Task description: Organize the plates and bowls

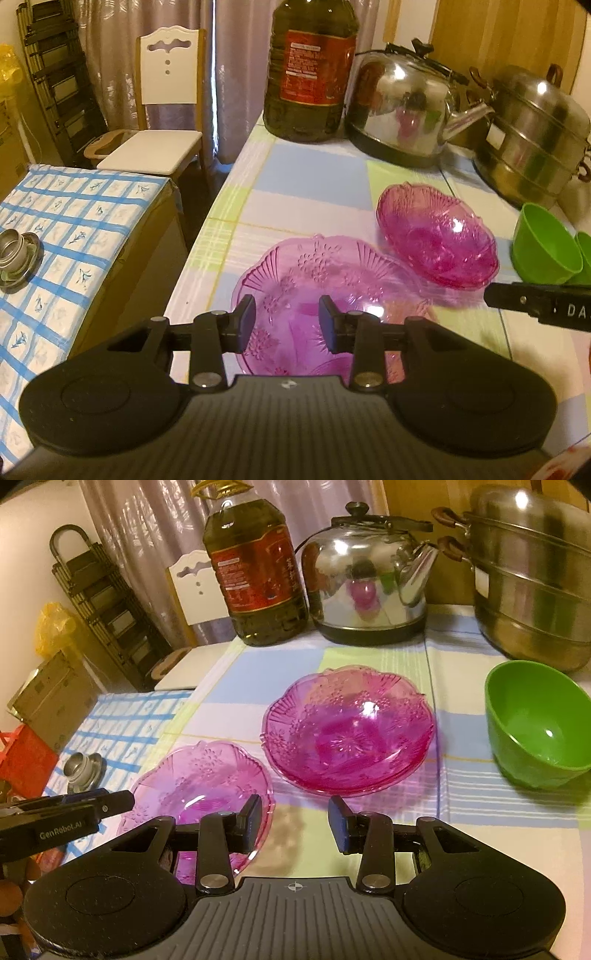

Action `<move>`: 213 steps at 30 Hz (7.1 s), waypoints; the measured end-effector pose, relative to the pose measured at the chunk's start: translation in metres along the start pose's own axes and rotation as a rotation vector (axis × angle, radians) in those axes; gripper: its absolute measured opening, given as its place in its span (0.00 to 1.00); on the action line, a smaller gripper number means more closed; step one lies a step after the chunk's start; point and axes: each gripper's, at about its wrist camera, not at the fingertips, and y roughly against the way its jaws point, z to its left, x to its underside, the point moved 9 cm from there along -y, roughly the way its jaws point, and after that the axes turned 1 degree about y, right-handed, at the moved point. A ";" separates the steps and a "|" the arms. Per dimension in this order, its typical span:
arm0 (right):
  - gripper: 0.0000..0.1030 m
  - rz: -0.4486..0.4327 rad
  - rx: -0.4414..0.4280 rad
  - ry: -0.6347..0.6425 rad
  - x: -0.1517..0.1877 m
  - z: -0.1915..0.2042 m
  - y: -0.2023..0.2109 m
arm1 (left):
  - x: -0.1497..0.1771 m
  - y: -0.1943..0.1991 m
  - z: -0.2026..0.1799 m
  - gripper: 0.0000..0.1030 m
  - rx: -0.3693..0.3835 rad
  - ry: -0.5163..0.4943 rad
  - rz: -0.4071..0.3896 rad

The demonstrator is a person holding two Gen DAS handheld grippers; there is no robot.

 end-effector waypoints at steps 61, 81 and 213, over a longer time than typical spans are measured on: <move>0.15 0.178 -0.055 -0.058 0.024 0.022 -0.054 | 0.008 -0.024 0.025 0.11 0.001 -0.010 0.103; 0.14 0.063 -0.027 -0.047 -0.001 -0.007 -0.008 | -0.023 -0.011 -0.024 0.11 0.071 -0.018 0.007; 0.43 -0.117 0.199 -0.053 -0.003 -0.118 0.104 | -0.009 0.011 -0.161 0.38 0.131 -0.089 -0.060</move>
